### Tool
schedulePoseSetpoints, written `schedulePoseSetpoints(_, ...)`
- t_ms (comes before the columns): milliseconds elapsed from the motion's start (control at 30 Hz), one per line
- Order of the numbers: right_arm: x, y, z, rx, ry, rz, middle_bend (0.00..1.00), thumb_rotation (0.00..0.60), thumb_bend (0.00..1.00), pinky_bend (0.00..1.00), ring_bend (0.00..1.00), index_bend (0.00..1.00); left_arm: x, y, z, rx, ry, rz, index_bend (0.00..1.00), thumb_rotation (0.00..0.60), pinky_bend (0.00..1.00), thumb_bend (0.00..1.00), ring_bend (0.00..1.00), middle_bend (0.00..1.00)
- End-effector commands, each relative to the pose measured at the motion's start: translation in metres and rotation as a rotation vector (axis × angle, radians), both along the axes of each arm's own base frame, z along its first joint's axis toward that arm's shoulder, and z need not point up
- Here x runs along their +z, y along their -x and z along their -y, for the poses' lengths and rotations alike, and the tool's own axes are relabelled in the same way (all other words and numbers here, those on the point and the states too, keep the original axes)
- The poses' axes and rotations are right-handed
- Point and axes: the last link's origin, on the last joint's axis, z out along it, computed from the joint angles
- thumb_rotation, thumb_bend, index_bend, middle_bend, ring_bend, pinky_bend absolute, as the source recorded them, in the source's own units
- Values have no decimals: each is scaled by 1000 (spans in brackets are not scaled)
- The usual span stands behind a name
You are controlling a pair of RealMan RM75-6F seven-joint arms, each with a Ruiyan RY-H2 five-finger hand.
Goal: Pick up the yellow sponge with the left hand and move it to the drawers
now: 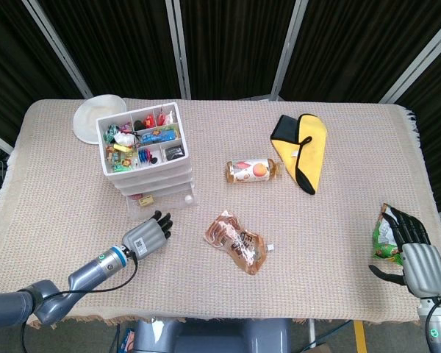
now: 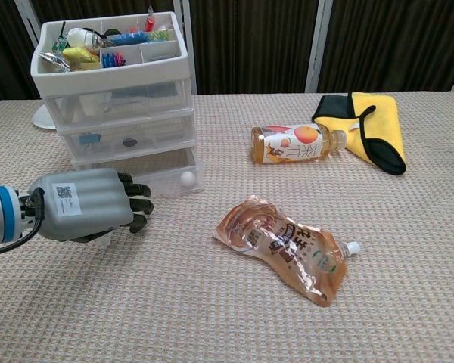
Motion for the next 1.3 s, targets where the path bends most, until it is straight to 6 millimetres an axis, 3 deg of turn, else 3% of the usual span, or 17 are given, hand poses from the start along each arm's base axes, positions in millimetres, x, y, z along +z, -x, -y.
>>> schedulePoseSetpoints(33, 0, 0, 0, 0, 0, 0, 0, 600, 0, 0, 0, 82, 2, 2, -2, 11, -11, 0, 356, 600, 244, 921, 118, 190)
schedulePoseSetpoints(800, -1, -1, 0, 1, 2, 8, 0, 600, 0, 0, 0, 82, 25, 24, -21, 88, -115, -28, 342, 600, 239, 920, 113, 183)
schedulePoseSetpoints(1300, -1, -2, -1, 5, 4, 4, 0, 600, 0, 0, 0, 82, 34, 41, -22, 128, -145, -40, 326, 600, 232, 921, 106, 174)
